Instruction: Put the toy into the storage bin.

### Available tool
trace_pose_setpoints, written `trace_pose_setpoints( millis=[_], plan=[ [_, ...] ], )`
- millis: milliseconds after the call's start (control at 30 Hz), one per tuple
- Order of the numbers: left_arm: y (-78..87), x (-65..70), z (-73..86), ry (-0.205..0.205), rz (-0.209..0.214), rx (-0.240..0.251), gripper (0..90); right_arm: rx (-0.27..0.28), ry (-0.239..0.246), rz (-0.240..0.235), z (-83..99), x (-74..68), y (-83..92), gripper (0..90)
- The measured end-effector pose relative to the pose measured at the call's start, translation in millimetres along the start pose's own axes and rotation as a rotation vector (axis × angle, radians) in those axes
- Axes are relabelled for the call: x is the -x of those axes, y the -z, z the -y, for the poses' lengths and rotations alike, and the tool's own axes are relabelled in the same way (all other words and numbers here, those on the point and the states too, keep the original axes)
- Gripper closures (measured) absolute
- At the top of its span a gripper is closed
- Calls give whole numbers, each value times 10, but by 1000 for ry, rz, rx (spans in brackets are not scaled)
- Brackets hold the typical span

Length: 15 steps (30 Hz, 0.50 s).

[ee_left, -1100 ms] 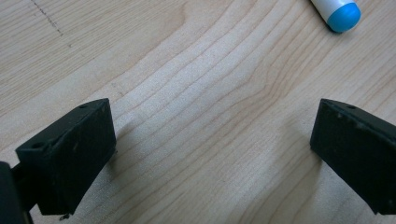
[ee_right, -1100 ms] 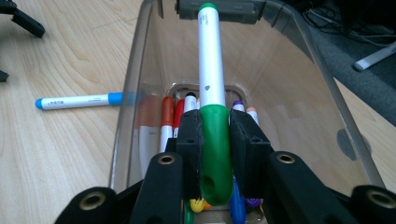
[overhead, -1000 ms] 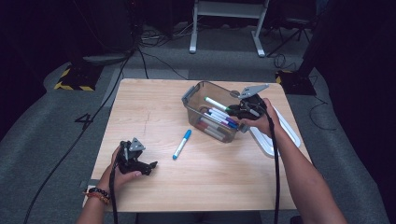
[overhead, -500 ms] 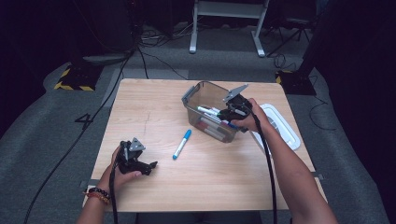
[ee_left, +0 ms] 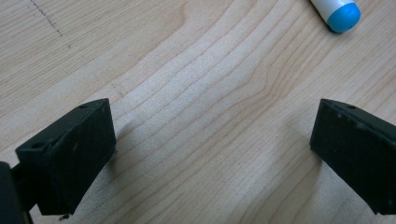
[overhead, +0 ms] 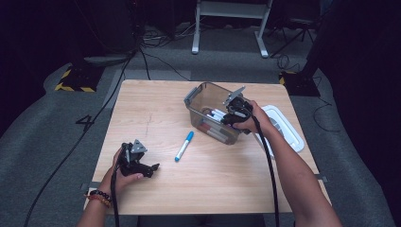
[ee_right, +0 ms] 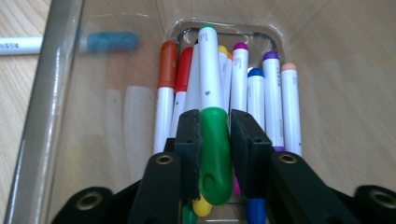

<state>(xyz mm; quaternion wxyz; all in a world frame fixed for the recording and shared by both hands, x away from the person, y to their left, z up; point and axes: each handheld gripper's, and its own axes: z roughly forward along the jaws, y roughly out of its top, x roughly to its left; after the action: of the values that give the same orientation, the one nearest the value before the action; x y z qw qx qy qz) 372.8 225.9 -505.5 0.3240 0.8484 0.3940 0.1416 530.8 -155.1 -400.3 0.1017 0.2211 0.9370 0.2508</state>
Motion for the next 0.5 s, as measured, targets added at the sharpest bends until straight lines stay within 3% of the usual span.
trace_pose_setpoints(
  millis=[133, 233, 367, 400, 500],
  plan=[
    [0, 0, 0, 0, 0, 0, 4, 21, -19, -1, 26, 13, 37, 686],
    [-1, -1, 0, -1, 0, 1, 4, 80, -64, 9, 84, 26, 166, 580],
    [-1, 0, 0, 0, 0, 1, 4, 135, -118, 51, 145, 4, 303, 480],
    [-1, 0, 0, -1, 0, 1, 4, 158, -129, 95, 205, -20, 395, 447],
    [0, 0, 0, -1, 0, 1, 4, 186, -142, 94, 256, -35, 469, 433]
  ],
)
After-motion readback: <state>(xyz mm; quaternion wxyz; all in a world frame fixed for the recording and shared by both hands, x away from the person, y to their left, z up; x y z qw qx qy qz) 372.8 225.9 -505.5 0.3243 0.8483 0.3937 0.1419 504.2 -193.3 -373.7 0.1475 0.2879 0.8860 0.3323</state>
